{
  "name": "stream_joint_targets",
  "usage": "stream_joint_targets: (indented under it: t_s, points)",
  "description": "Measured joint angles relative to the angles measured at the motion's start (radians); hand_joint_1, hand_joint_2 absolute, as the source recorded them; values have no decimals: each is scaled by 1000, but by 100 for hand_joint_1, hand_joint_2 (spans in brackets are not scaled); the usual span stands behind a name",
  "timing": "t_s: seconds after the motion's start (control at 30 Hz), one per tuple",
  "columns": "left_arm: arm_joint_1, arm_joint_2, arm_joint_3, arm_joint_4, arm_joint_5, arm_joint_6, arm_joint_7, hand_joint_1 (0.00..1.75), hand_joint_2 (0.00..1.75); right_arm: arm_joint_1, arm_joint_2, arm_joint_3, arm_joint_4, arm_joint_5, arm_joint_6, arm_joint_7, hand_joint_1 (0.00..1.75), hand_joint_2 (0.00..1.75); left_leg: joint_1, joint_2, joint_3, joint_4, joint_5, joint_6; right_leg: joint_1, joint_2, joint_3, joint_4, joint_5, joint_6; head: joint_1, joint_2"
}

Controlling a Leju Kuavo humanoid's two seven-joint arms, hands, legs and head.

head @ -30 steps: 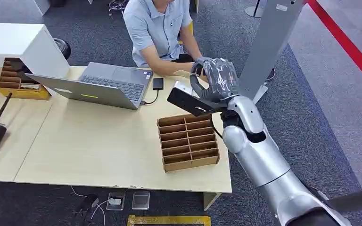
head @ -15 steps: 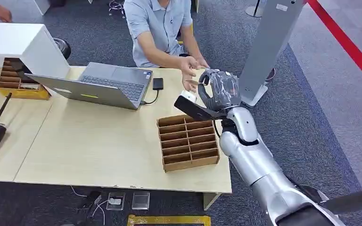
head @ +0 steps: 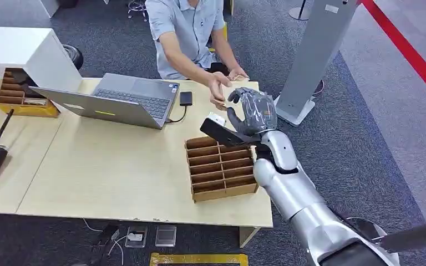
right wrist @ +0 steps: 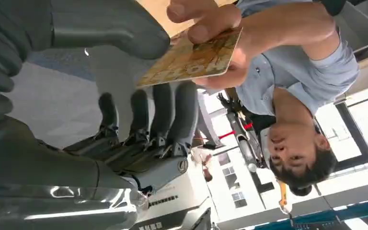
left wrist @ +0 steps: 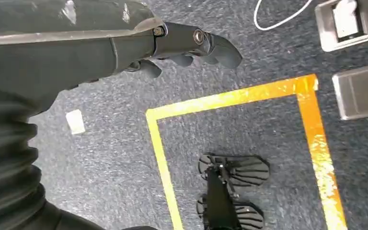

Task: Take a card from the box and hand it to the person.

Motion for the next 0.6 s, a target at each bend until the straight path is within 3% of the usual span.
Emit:
stream_joint_targets:
  t_s: [0.07, 0.1, 0.33, 0.47, 0.6]
  points:
    - [0, 0, 0, 0, 0, -4, -5, 0, 175, 0, 2, 0, 4, -6, -1, -6, 0, 175, 0, 0, 0, 0, 0, 0, 0, 0, 0, 0, 0, 0, 0, 0]
    - [0, 0, 0, 0, 0, -4, -5, 0, 0, 0, 3, 0, 6, -9, -1, -9, 0, 175, 0, 0, 0, 0, 0, 0, 0, 0, 0, 0, 0, 0, 0, 0]
    - [1, 0, 0, 0, 10, 11, -4, 0, 0, 1, 8, -1, 14, -73, 9, -41, 0, 175, 0, 0, 0, 0, 0, 0, 0, 0, 0, 0, 0, 0, 0, 0]
    - [3, 0, 0, 0, 13, 21, -3, 0, 0, 20, 12, -27, 3, -288, 131, -146, 0, 175, 0, 0, 0, 0, 0, 0, 0, 0, 0, 0, 0, 0, 0, 0]
    - [5, 1, 0, 0, 15, 21, -3, 0, 0, 37, 13, -51, -13, -348, 161, -174, 0, 175, 0, 0, 0, 0, 0, 0, 0, 0, 0, 0, 0, 0, 0, 0]
